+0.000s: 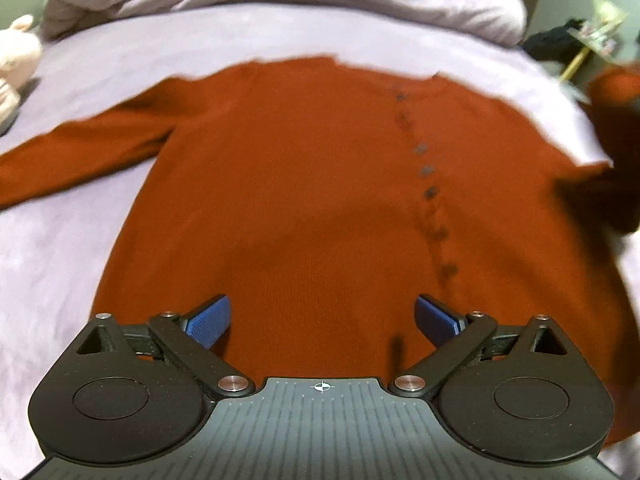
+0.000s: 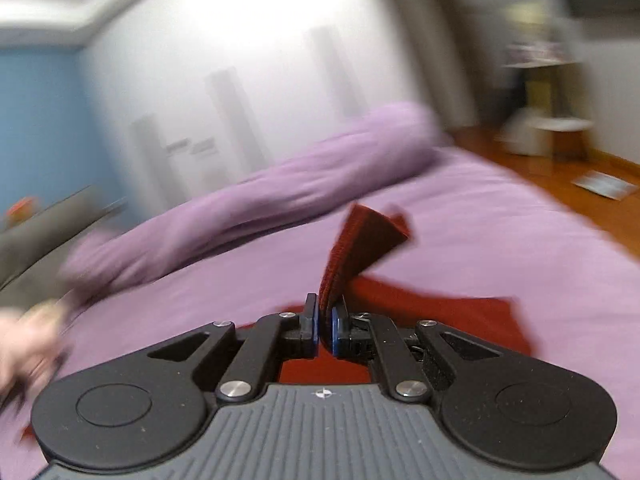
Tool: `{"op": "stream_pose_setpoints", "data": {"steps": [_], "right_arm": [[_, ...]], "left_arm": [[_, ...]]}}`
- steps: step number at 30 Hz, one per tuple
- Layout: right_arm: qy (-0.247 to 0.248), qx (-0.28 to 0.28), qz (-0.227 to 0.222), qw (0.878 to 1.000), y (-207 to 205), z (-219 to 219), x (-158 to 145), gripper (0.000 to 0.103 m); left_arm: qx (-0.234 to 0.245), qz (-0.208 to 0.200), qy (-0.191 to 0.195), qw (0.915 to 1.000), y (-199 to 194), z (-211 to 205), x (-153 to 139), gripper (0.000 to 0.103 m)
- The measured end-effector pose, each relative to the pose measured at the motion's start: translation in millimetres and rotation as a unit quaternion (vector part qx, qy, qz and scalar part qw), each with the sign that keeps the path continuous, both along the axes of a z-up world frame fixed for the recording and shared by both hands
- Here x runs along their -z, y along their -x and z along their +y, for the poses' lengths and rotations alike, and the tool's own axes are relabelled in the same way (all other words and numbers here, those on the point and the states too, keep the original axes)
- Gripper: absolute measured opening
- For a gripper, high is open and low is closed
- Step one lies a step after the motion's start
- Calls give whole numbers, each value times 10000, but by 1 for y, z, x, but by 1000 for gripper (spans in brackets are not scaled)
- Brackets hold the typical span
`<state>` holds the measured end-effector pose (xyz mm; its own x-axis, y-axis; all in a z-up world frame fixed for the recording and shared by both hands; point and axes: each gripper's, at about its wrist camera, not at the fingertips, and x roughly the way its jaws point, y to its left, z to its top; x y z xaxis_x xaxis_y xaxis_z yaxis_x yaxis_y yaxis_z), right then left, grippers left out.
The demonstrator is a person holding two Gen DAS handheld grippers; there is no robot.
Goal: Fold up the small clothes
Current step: 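Grasp the cardigan sleeve with the right gripper and fold it across the body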
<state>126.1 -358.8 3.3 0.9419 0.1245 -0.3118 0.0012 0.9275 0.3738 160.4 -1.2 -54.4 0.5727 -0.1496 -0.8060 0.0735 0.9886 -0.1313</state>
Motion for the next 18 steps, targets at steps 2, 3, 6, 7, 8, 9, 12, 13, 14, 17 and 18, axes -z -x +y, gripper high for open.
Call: {"op": "stream_pose_setpoints", "data": {"steps": [2,3,6,7,8,9,12,13,14,17,18], "right_arm": [[-89,-536,65,9985,-2,30,11,27],[-193,-665,232,9973,-4,40,22,33],[-715,-369,771,9938,2,50,65,36],[-872,-198,1028,9907,7,49,83,36],[-959,-74,1189,9882,10,46,96,35],[-1123,85,1350,9844,18,41,110,33],[-1397,339,1398,9797,43,35,131,27],[-1423,297,1318,9806,49,33,133,27],[-1410,270,1269,9815,53,34,134,27],[-1396,237,1228,9823,53,31,135,27],[-1377,240,1204,9828,53,30,134,27]], "left_arm": [[93,-44,334,9994,-9,0,-7,88],[134,-26,531,9985,-14,0,-9,86],[288,41,1293,9912,-35,-3,-8,79],[345,122,1589,9866,-45,-5,-6,74],[391,212,1813,9824,-52,-9,-2,69],[436,328,1998,9783,-61,-14,5,66],[527,716,2366,9675,-85,-31,22,55],[531,798,2415,9657,-90,-36,26,53],[497,853,2442,9647,-96,-40,32,50],[315,1032,2696,9569,-109,-46,44,48],[269,1051,2767,9548,-113,-48,47,47]]}}
